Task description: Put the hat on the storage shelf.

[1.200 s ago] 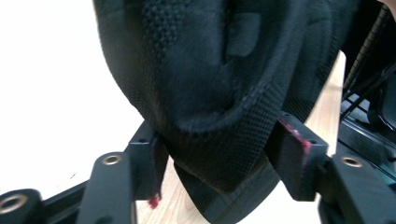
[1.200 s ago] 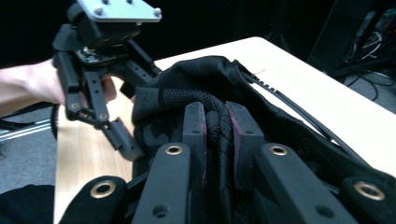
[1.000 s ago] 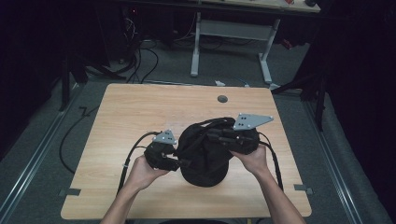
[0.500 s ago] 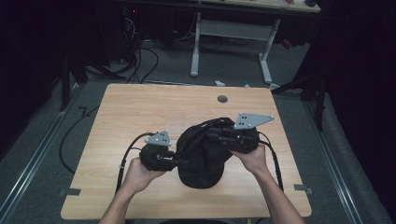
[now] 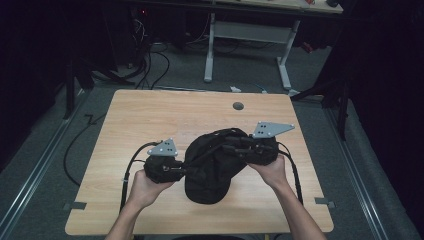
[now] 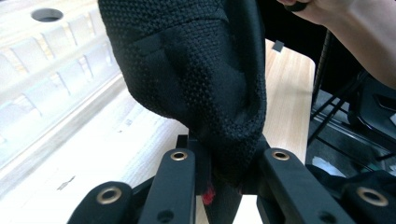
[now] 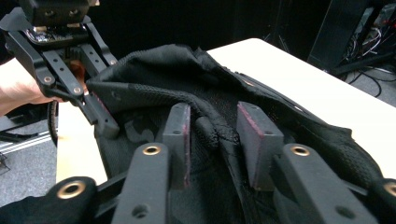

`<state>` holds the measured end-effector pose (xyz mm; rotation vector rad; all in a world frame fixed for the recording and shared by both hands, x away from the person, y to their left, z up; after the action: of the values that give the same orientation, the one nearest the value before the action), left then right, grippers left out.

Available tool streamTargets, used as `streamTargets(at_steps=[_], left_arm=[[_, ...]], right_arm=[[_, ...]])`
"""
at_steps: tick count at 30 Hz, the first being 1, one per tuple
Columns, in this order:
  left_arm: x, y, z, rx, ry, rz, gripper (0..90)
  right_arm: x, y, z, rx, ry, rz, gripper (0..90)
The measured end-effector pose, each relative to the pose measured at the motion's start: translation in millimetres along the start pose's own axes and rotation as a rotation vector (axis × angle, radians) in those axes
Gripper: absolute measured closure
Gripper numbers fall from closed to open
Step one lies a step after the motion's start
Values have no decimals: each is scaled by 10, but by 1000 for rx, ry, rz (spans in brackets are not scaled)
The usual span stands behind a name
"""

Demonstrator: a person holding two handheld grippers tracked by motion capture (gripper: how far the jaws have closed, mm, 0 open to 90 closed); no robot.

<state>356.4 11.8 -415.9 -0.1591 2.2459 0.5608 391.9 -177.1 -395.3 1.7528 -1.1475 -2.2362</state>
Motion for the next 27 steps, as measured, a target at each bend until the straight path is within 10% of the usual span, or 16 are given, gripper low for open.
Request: streamTargets(at_steps=[19,27], left_arm=[[-107,223,79,-30,38,-113,824],[-173,307,137,-61,57,-156,822]], right_arm=[[18,177,23,-3,-29,-34,366],[238,302,-9,46,-68,-41,406]])
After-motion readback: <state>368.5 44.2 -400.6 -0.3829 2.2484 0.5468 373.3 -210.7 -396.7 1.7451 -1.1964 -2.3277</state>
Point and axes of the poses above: each handheld gripper's, and its own axes: y roughly backward along the jaws, x roughly out of its underside, z roughly to its left, the point moved 5 cm from there along -y, roughly forward along the jaws, and after that the axes turned 11 degrees about z, right-handed, at the moved point
